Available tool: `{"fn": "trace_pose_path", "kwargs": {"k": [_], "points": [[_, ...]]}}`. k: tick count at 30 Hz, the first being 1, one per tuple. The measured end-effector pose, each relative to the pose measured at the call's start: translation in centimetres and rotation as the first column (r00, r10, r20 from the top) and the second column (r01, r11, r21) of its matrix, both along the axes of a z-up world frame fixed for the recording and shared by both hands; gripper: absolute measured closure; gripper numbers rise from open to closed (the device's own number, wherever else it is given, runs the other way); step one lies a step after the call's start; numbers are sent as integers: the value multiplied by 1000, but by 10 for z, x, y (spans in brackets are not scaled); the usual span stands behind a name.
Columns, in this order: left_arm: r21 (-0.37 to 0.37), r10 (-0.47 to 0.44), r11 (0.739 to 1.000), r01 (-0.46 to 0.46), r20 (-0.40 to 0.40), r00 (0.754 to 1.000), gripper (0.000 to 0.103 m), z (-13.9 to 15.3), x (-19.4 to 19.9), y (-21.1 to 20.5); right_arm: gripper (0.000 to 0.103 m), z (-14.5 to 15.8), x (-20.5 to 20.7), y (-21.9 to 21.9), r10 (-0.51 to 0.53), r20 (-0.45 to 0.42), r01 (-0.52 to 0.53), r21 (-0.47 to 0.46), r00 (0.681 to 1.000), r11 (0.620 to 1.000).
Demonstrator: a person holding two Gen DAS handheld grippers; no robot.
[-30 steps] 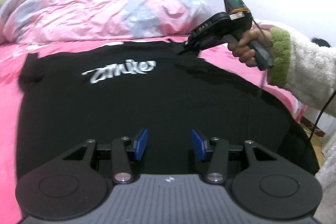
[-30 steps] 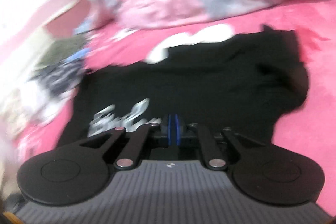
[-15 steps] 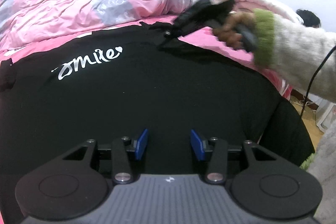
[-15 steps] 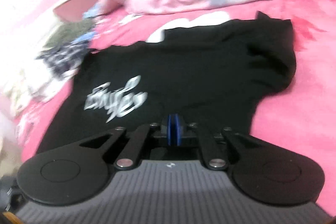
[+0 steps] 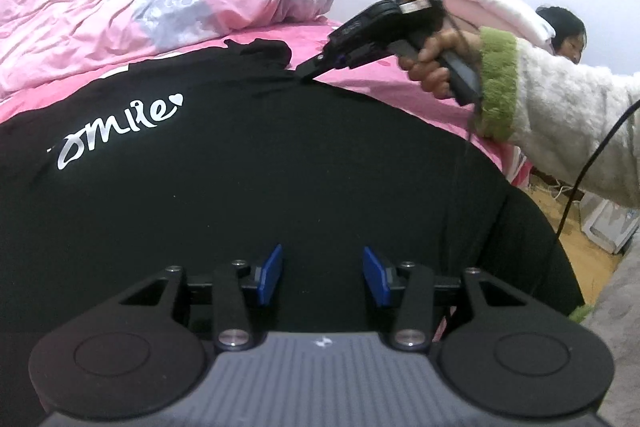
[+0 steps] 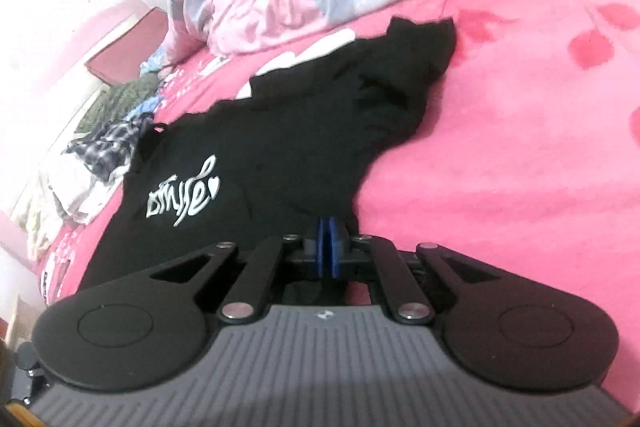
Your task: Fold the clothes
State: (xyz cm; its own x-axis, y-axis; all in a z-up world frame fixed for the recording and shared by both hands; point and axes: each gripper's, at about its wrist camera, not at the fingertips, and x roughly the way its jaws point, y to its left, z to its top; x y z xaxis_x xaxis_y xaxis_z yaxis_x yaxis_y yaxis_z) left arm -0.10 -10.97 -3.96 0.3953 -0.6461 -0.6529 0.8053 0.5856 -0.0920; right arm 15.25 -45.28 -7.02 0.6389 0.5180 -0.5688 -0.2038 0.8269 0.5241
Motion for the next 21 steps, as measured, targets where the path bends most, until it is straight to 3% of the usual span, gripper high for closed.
{"fn": "trace_pose_path", "kwargs": {"k": [5, 7, 10, 12, 14, 16, 19, 21], "points": [[-20, 7, 1000, -7, -31, 1000, 57, -1, 4, 5, 95, 7, -18, 21, 237, 19, -237, 22, 971, 971], [-21, 3, 1000, -4, -34, 999, 57, -1, 6, 5, 100, -3, -4, 21, 216, -10, -216, -16, 976, 976], [-20, -3, 1000, 2, -37, 999, 57, -1, 7, 5, 103, -15, 26, -13, 41, -29, -39, 73, 999, 997], [-20, -7, 1000, 6, -37, 999, 57, -1, 7, 5, 99, -8, 27, -26, -56, 0, 56, 56, 998, 997], [-26, -7, 1000, 6, -43, 999, 57, -1, 8, 6, 98, 7, 22, -26, -40, 40, 37, 85, 998, 996], [-33, -6, 999, 4, -49, 999, 56, -2, 9, 7, 97, 19, 13, -15, 48, 68, -55, 106, 997, 993], [-37, -6, 999, 4, -54, 999, 56, -3, 9, 8, 95, 9, 24, 16, 178, 20, -179, 72, 984, 981], [-34, -4, 999, 3, -54, 999, 56, -3, 9, 7, 98, -10, 40, 22, 175, -31, -173, 55, 984, 983]]}}
